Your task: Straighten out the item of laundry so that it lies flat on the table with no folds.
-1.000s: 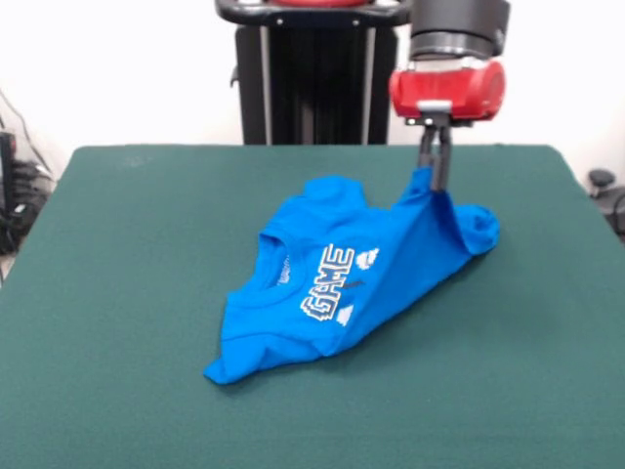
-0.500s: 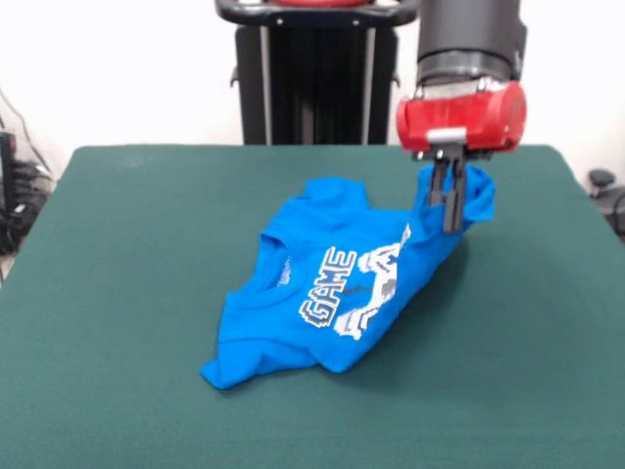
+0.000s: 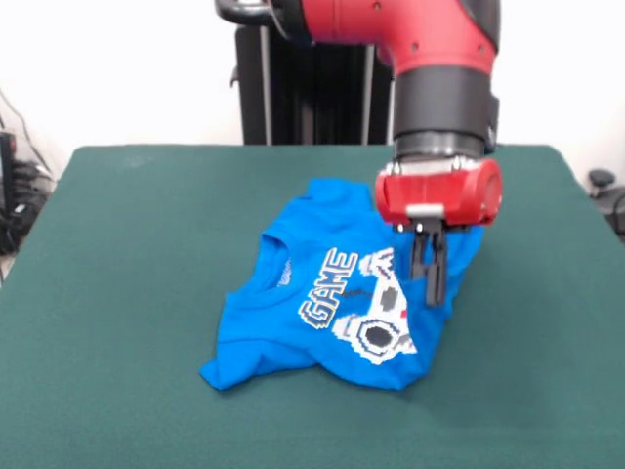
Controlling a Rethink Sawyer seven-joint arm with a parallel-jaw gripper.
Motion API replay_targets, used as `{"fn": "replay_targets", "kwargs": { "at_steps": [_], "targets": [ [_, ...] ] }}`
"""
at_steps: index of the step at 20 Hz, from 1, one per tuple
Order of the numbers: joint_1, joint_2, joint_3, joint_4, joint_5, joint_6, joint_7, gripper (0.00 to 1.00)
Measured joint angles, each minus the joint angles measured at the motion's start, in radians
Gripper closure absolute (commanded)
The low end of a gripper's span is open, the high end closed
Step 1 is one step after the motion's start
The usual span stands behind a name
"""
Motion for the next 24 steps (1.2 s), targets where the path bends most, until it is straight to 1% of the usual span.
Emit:
{"fn": "replay_targets", "kwargs": {
  "at_steps": [5, 8, 15, 24],
  "targets": [
    [-0.016, 0.038, 0.044, -0.007, -0.012, 0.000, 0.000, 1.00],
    [-0.018, 0.044, 0.076, -0.006, -0.013, 0.000, 0.000, 1.00],
    [-0.018, 0.023, 0.134, -0.003, -0.013, 0.000, 0.000, 1.00],
    [-0.022, 0.003, 0.182, -0.002, -0.013, 0.000, 0.000, 1.00]
  ]
}}
